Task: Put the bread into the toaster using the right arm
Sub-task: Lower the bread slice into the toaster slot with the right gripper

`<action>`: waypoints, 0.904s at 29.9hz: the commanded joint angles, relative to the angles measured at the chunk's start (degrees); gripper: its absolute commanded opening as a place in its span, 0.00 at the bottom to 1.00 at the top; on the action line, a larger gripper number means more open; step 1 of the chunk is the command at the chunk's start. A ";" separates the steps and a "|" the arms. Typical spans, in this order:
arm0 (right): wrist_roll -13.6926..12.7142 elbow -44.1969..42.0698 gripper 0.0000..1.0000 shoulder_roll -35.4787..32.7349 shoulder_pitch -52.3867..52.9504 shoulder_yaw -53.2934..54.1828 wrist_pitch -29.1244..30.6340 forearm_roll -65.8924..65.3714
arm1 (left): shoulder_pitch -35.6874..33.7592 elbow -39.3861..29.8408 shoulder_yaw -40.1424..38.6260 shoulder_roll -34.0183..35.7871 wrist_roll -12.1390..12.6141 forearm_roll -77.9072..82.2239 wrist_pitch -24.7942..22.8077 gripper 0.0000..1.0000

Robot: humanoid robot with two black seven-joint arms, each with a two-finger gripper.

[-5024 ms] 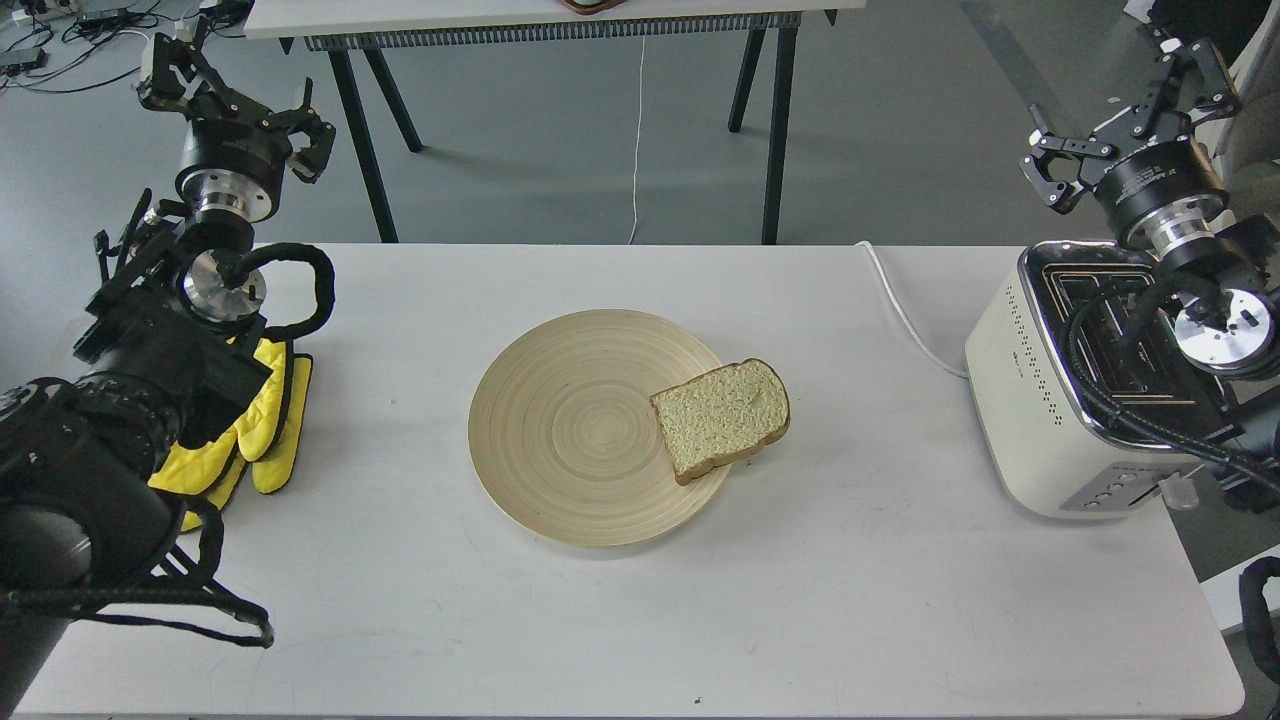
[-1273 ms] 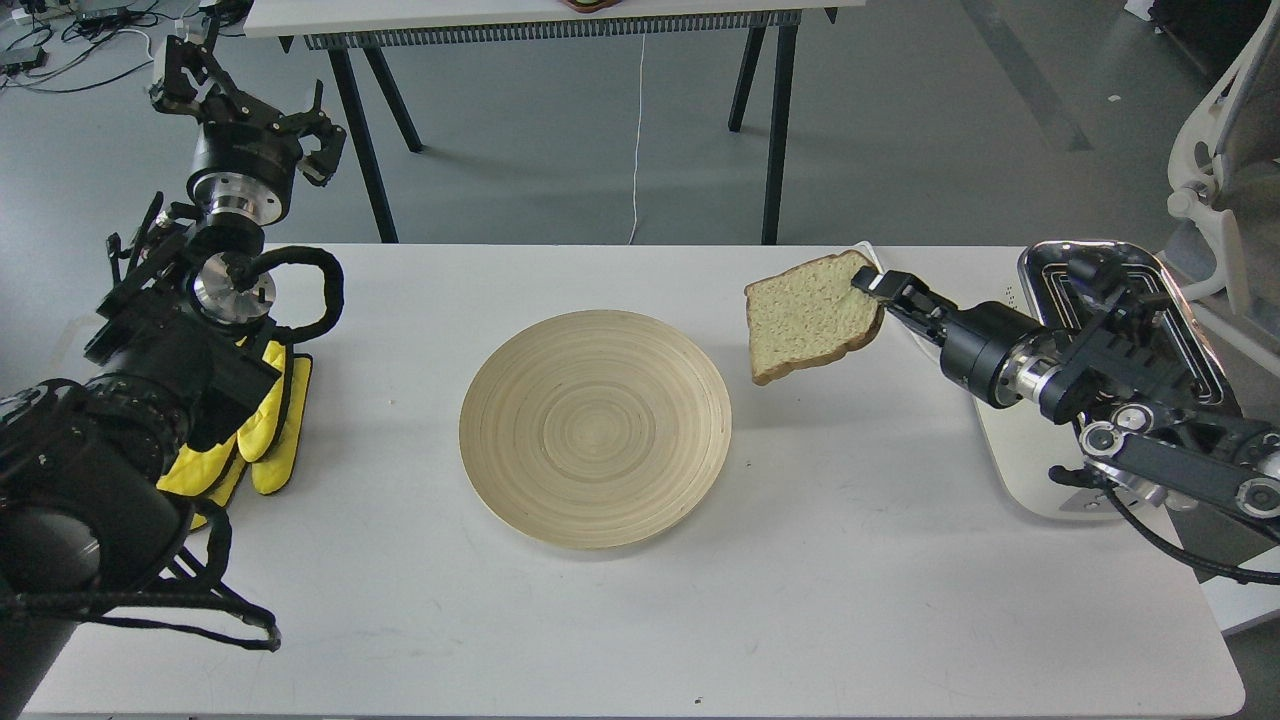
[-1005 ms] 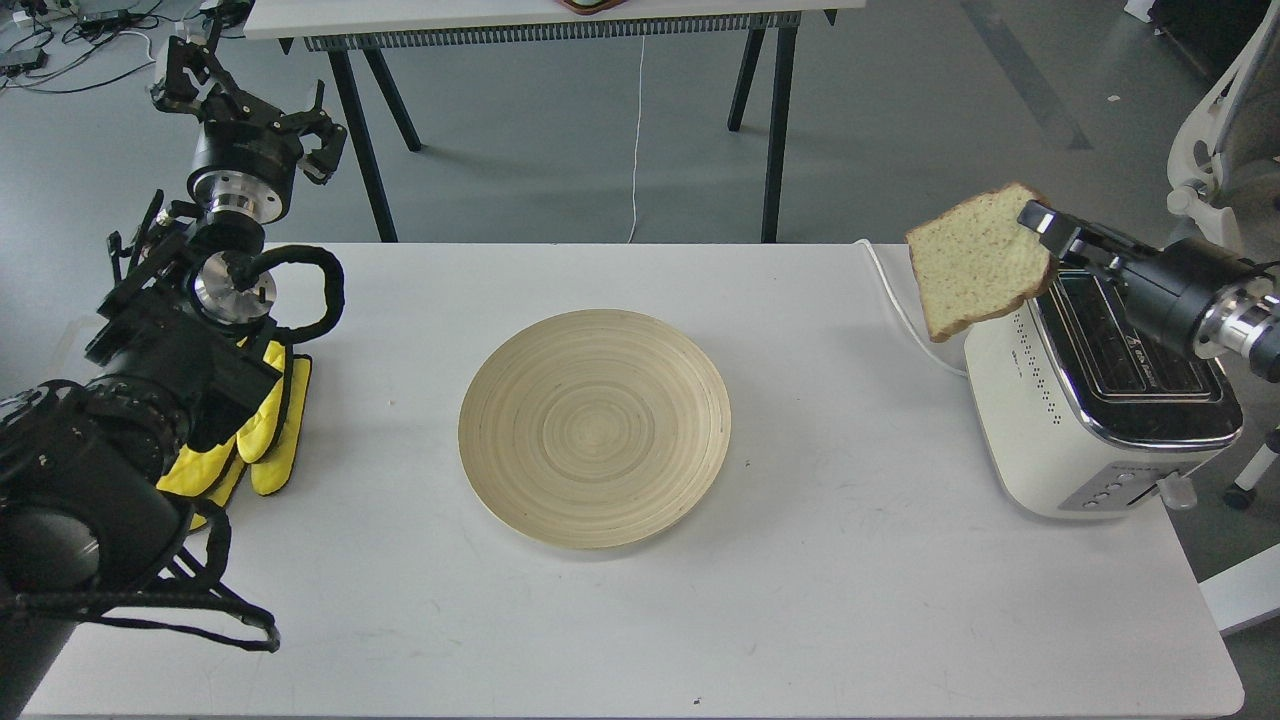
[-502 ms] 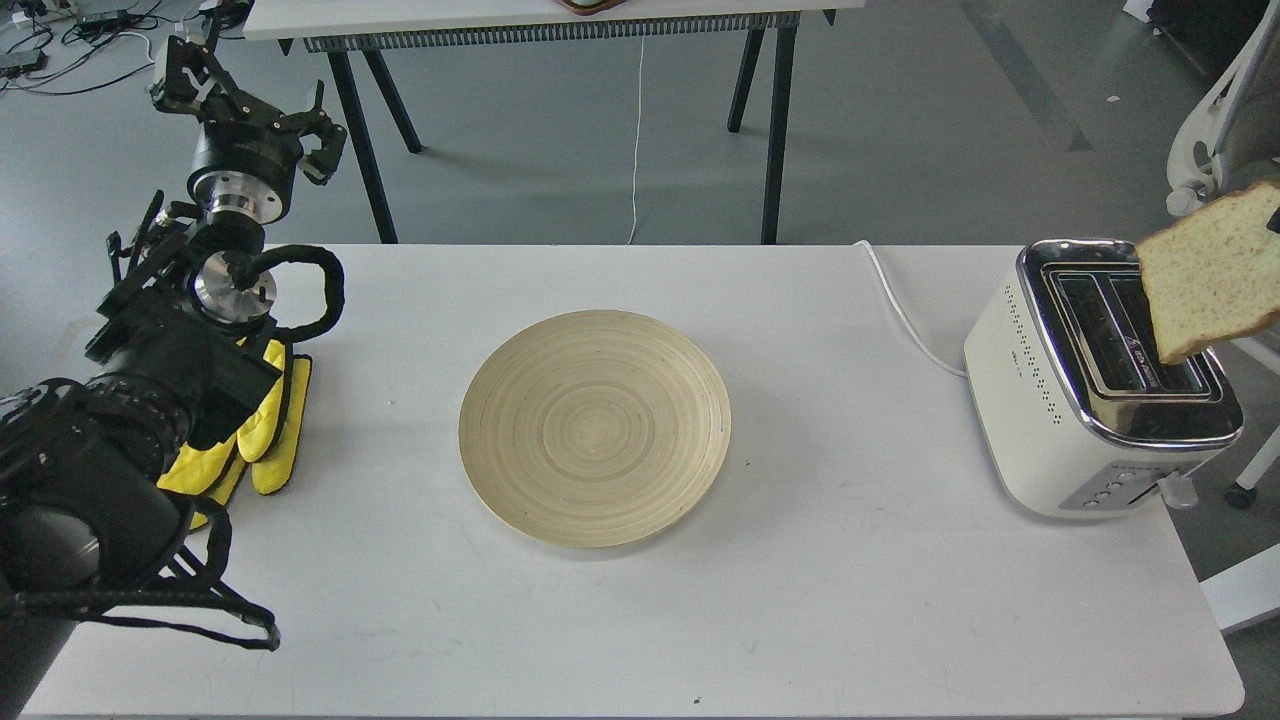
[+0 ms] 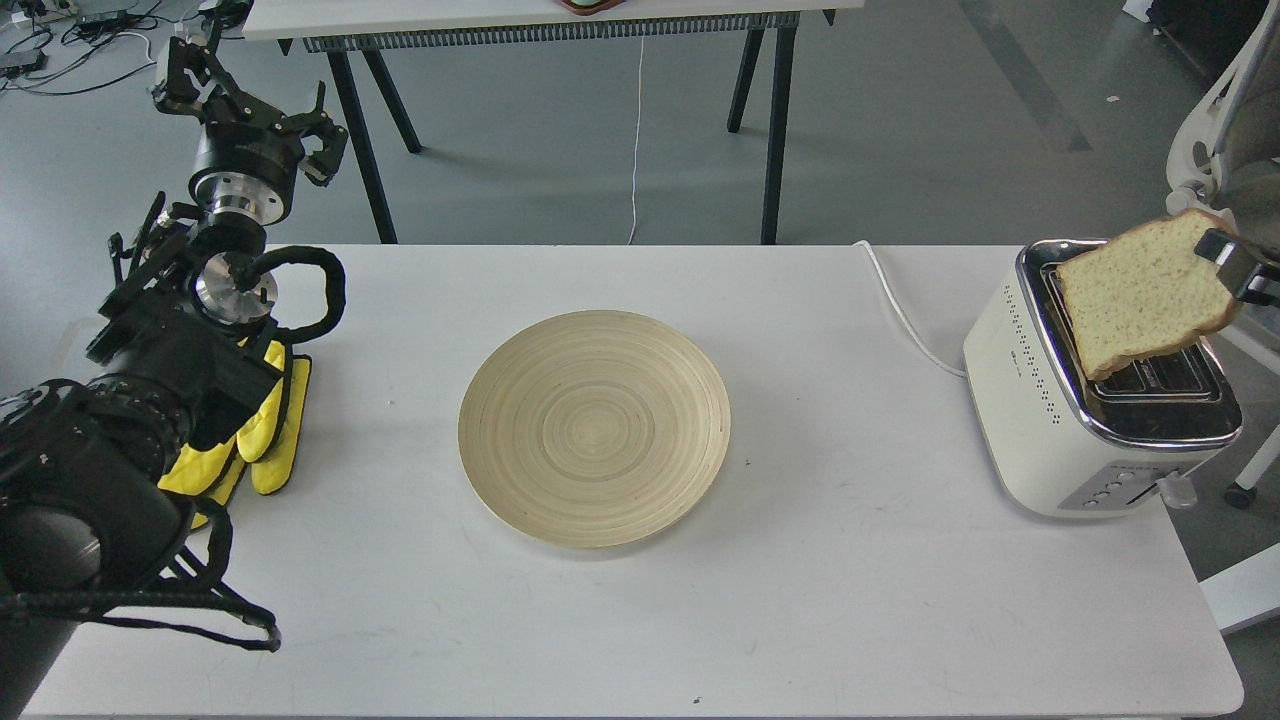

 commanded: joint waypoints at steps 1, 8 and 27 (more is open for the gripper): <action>-0.02 -0.15 0.05 0.16 -0.51 -0.19 0.03 -0.09 | 0.00 0.00 0.00 0.00 0.00 0.00 0.00 1.00; 0.07 -0.15 0.05 -1.59 -0.42 0.25 0.03 -0.18 | 0.00 0.00 0.00 0.00 0.00 0.00 0.00 1.00; 0.24 -1.91 0.13 -0.28 -1.74 -0.63 -0.06 -0.09 | 0.00 0.00 0.00 0.00 0.00 0.00 0.00 1.00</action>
